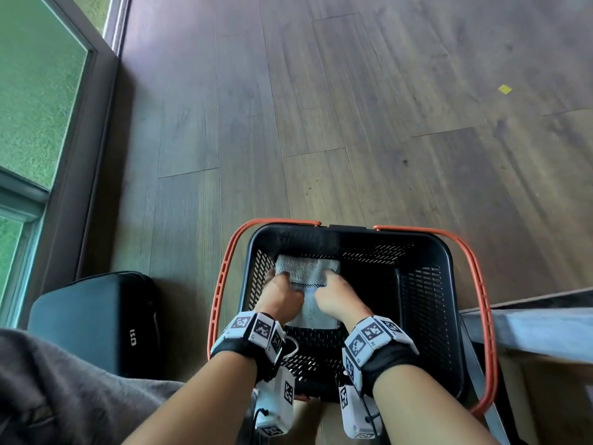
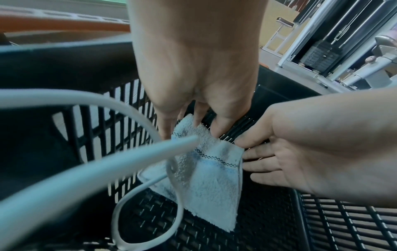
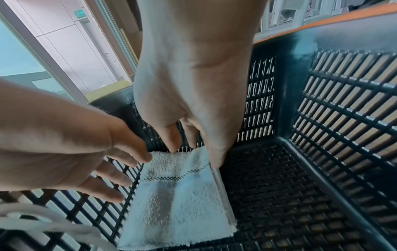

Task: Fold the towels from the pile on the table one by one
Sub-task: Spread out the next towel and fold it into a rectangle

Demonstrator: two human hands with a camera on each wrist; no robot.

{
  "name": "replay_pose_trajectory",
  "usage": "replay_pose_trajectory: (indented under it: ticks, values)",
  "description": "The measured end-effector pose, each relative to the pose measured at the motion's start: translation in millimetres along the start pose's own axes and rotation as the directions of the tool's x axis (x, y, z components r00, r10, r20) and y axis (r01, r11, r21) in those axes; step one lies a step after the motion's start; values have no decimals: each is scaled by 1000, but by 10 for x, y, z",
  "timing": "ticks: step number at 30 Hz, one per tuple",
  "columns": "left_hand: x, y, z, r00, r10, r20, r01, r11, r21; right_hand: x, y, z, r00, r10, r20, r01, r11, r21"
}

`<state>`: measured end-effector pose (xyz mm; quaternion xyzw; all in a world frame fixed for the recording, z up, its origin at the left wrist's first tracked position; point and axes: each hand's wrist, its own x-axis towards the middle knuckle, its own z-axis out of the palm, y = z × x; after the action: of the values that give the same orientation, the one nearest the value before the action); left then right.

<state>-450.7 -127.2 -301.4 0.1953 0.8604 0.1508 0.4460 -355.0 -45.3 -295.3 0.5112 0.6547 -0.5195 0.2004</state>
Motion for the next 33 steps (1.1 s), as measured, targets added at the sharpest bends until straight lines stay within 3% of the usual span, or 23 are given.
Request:
replay_pose_trajectory:
  ticks: [7, 11, 15, 20, 23, 28, 33]
  values:
    - [-149, 148, -131, 998, 52, -30, -51, 998, 44, -155, -119, -174, 995, -51, -86, 49, 999, -23]
    - [-357, 453, -296, 977, 186, -107, -184, 983, 28, -429, -322, -468, 950, -114, -289, 138, 988, 63]
    - [-737, 1040, -510, 918, 368, -149, -370, 929, 16, -993, -606, -985, 809, -132, -572, 263, 953, 152]
    - [-1473, 1785, -656, 811, 565, -154, -569, 822, 19, -1958, -672, -1517, 626, -65, -777, 369, 903, 221]
    - [-1942, 2071, -678, 733, 663, -155, -667, 745, 34, -2526, -543, -1683, 529, 28, -848, 414, 864, 287]
    - [-2605, 2325, -556, 641, 758, -116, -763, 646, 1, -3332, -188, -1776, 437, 180, -881, 489, 775, 401]
    - [-3200, 2447, -149, 528, 847, 57, -845, 531, -63, -3973, 187, -1745, 334, 281, -900, 569, 700, 430]
